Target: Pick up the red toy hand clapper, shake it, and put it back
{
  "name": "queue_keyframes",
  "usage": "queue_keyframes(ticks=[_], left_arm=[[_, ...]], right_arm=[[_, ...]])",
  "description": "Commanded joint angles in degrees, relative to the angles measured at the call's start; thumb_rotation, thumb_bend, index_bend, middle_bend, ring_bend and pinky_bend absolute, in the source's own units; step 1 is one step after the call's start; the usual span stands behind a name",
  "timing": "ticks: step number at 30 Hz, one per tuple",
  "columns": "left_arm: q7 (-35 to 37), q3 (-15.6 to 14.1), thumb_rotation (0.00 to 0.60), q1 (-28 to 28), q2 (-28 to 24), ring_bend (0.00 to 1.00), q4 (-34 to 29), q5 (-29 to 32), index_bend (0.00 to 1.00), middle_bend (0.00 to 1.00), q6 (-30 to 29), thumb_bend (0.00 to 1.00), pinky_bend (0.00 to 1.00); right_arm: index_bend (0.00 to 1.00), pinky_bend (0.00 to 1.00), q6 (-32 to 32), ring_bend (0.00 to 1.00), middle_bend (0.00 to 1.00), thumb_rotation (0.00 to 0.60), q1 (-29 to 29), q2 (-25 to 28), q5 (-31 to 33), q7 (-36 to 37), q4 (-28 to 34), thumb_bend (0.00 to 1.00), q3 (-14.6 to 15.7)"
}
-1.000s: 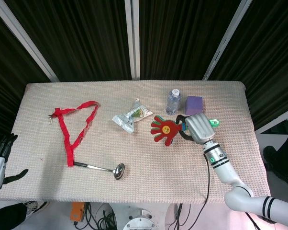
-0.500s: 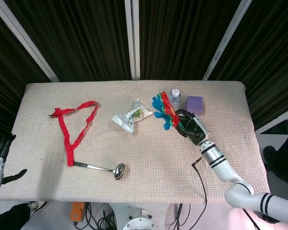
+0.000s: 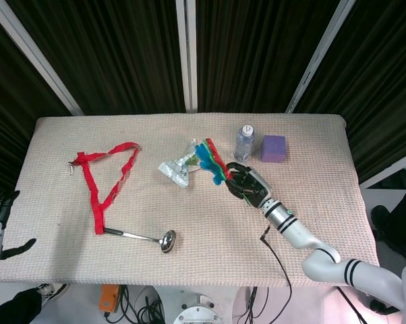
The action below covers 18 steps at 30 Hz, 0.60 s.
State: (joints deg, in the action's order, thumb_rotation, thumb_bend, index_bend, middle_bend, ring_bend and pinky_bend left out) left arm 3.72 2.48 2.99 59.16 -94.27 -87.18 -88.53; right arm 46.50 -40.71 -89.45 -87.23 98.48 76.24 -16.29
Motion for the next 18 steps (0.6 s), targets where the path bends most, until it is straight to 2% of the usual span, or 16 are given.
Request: queue_keyframes(ticks=[1, 5, 8, 10, 13, 15, 18], left_arm=[[0.1, 0.0, 0.6, -0.1, 0.1, 0.0, 0.1, 0.0, 0.07, 0.04, -0.1, 0.06, 0.01], [0.0, -0.1, 0.6, -0.1, 0.2, 0.0, 0.1, -0.3, 0.07, 0.04, -0.3, 0.06, 0.01], [-0.5, -0.1, 0.6, 0.0, 0.0, 0.0, -0.3, -0.5, 0.07, 0.04, -0.3, 0.06, 0.01], [-0.7, 0.0, 0.6, 0.0, -0.1, 0.0, -0.5, -0.5, 0.07, 0.04, -0.3, 0.06, 0.01], [-0.7, 0.2, 0.6, 0.1, 0.0, 0.0, -0.6, -0.3, 0.07, 0.04, -0.3, 0.06, 0.01], [-0.8, 0.2, 0.6, 0.2, 0.1, 0.0, -0.5, -0.3, 0.07, 0.04, -0.1, 0.06, 0.01], [-1.0, 0.2, 0.6, 0.3, 0.1, 0.0, -0.6, -0.3, 0.07, 0.04, 0.0, 0.06, 0.01]], right_arm=[[0.99, 0.97, 5.5, 0.75, 0.72, 0.6, -2.4, -10.4, 2.7, -72.1, -5.7, 0.46, 2.2], [0.99, 0.97, 8.7, 0.76, 0.72, 0.6, -2.6, -11.7, 3.3, -90.5, -4.6, 0.46, 2.7], [0.99, 0.97, 9.2, 0.77, 0.72, 0.6, -3.2, -12.3, 3.8, -98.8, -4.0, 0.46, 2.8], [0.99, 0.97, 9.2, 0.77, 0.72, 0.6, -3.7, -11.9, 4.2, -101.7, -2.8, 0.46, 2.5], [0.99, 0.97, 10.6, 0.77, 0.72, 0.6, -3.7, -11.7, 5.0, -102.0, -0.1, 0.46, 1.5], [0.98, 0.97, 12.0, 0.77, 0.72, 0.6, -3.4, -11.8, 5.7, -99.5, 1.5, 0.46, 0.6], [0.98, 0.97, 13.9, 0.77, 0.72, 0.6, -2.3, -12.3, 6.9, -91.9, 3.9, 0.46, -0.8]])
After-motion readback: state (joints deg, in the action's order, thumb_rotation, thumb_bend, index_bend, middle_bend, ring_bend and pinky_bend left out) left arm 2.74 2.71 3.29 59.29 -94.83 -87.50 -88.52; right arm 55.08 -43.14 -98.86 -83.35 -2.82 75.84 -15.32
